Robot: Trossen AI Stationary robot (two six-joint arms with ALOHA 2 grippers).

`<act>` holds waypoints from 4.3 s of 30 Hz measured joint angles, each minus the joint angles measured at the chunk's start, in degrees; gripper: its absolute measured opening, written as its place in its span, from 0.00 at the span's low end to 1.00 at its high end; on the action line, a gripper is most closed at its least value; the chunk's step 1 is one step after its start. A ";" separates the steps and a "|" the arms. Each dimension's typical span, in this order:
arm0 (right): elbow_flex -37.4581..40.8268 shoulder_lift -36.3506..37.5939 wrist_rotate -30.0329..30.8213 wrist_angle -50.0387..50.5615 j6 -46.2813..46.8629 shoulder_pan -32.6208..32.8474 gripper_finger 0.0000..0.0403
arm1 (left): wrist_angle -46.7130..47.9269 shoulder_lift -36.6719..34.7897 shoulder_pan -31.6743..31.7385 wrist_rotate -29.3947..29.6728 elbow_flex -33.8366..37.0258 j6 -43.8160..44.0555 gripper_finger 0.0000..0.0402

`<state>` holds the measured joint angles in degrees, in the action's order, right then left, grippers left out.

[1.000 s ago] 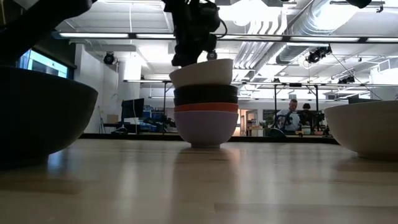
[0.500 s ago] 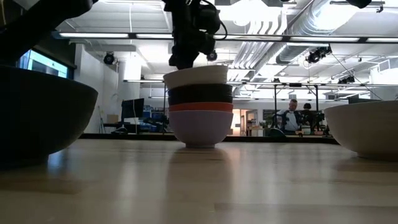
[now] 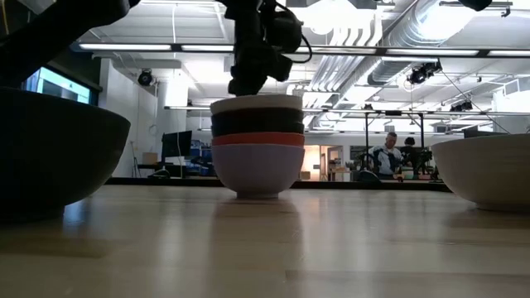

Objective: Nest bowls inside each other
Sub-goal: Stack the left white bowl on top of the black bowl, then stack the white bowl on top of the white bowl

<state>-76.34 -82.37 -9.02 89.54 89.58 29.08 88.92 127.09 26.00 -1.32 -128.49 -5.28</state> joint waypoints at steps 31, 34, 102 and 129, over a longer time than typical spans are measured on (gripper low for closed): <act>11.70 2.88 -1.77 0.06 5.89 -5.68 0.35 | 1.09 -7.19 4.56 2.24 -6.40 -6.44 0.54; 17.03 4.66 -1.79 -4.14 5.86 -7.88 0.35 | 1.11 -9.99 6.34 2.17 -6.40 -6.38 0.54; 32.18 19.65 -1.57 -27.54 18.16 -12.22 0.00 | 1.12 -17.04 10.08 0.25 -6.27 -9.39 0.54; -8.84 11.91 7.22 0.22 -5.92 -29.20 0.00 | 0.98 -36.99 13.64 -1.31 -1.27 -7.90 0.54</act>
<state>-85.17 -70.46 -1.80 89.76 83.67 -0.13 89.91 90.10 39.64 -2.63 -129.76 -13.18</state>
